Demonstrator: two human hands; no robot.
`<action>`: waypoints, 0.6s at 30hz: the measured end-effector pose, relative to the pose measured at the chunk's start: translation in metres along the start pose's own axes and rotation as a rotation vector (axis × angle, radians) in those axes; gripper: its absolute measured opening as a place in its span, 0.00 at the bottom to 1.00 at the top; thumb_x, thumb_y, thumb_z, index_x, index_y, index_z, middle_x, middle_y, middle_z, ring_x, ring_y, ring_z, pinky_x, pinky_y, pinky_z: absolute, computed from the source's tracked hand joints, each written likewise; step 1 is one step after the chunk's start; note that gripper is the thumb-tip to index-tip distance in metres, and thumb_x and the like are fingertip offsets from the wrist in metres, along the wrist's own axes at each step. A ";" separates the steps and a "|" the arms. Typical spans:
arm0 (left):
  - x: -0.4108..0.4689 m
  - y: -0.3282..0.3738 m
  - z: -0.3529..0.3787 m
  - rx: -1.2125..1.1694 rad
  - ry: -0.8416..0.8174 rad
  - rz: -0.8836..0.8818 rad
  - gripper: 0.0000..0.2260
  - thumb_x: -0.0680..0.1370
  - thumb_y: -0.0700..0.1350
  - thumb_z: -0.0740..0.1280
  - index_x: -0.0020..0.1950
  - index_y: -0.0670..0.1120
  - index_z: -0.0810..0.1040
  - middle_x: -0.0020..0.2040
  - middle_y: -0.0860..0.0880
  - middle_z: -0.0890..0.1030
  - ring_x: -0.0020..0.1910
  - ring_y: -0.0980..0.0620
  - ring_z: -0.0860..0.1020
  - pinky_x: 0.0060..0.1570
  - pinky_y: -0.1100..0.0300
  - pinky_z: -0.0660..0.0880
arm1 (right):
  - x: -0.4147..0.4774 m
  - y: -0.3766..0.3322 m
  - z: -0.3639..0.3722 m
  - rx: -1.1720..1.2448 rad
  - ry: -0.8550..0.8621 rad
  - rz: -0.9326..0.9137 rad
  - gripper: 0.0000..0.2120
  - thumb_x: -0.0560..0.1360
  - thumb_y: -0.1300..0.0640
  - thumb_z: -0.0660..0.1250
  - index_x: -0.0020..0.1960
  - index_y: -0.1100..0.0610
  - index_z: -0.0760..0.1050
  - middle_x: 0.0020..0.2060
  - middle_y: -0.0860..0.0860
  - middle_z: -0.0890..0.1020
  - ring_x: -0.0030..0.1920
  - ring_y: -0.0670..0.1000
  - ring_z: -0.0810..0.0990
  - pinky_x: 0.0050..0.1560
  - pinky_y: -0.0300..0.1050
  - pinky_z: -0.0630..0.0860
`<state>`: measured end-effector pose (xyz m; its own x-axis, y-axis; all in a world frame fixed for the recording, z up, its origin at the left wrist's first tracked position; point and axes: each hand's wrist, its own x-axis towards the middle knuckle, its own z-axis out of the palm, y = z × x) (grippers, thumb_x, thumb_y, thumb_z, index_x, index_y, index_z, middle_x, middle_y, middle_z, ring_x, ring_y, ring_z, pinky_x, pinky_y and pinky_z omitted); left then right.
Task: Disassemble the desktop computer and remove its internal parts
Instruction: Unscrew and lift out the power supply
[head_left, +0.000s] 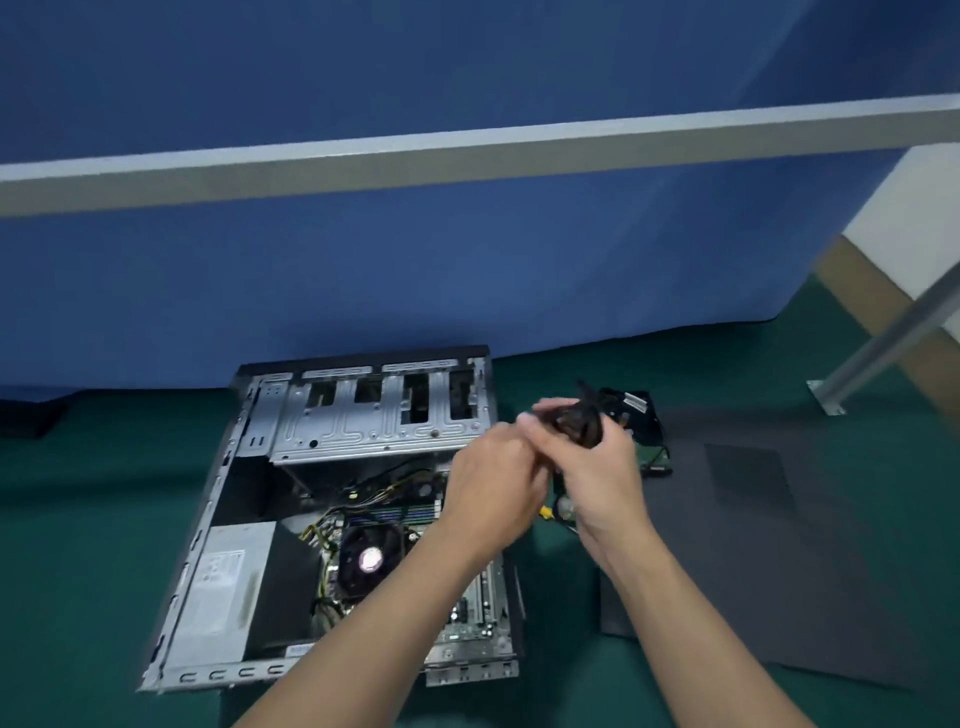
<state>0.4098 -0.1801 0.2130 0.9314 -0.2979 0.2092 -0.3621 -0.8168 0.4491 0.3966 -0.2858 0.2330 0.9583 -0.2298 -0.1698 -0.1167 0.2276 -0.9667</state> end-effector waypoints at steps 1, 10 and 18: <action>0.003 0.008 0.007 0.001 -0.030 0.106 0.12 0.81 0.50 0.58 0.54 0.47 0.79 0.52 0.48 0.81 0.50 0.44 0.77 0.43 0.51 0.73 | 0.004 0.001 -0.012 0.014 0.103 0.018 0.08 0.67 0.62 0.77 0.44 0.56 0.81 0.36 0.48 0.85 0.39 0.45 0.83 0.39 0.35 0.77; 0.007 -0.028 0.074 0.288 -0.272 -0.155 0.27 0.83 0.58 0.47 0.79 0.48 0.54 0.80 0.48 0.48 0.79 0.50 0.46 0.74 0.55 0.43 | 0.063 0.047 -0.144 -0.570 0.409 0.311 0.11 0.73 0.47 0.70 0.40 0.52 0.72 0.42 0.53 0.83 0.51 0.58 0.79 0.61 0.59 0.70; 0.007 -0.041 0.098 0.217 -0.214 -0.375 0.32 0.82 0.61 0.50 0.80 0.46 0.45 0.80 0.51 0.39 0.77 0.52 0.36 0.74 0.55 0.37 | 0.127 0.090 -0.193 -0.647 0.301 0.573 0.15 0.74 0.57 0.64 0.57 0.65 0.75 0.47 0.61 0.81 0.39 0.56 0.77 0.43 0.48 0.74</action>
<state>0.4350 -0.1975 0.1108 0.9912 -0.0391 -0.1262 -0.0046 -0.9647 0.2633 0.4573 -0.4771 0.0880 0.6108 -0.5026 -0.6118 -0.7640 -0.1712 -0.6221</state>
